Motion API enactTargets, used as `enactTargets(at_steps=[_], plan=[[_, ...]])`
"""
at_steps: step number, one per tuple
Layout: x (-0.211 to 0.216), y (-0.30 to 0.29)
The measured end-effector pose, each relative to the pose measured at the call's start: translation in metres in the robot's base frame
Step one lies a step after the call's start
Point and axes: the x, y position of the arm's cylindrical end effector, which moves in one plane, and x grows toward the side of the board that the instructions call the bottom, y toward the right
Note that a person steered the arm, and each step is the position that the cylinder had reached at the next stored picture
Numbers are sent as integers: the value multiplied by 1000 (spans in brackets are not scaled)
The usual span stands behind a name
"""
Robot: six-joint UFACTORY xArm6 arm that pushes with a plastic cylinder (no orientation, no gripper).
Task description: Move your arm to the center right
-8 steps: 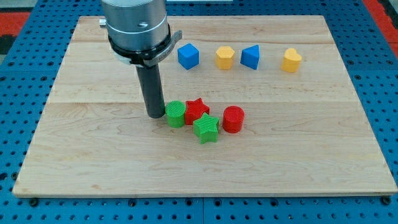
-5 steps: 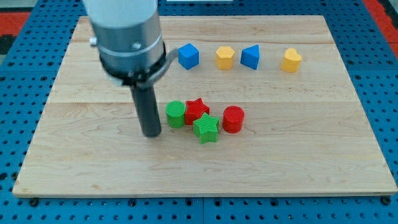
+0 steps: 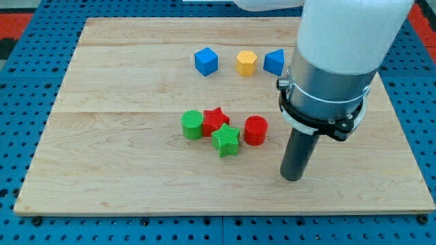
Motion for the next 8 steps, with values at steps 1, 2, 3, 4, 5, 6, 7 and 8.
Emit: enactTargets(at_steps=[1, 2, 3, 4, 5, 6, 7, 8], plan=[[0, 0], [0, 0], [0, 16], [0, 28], [-6, 40], [-19, 42], [-34, 43], [-42, 44]])
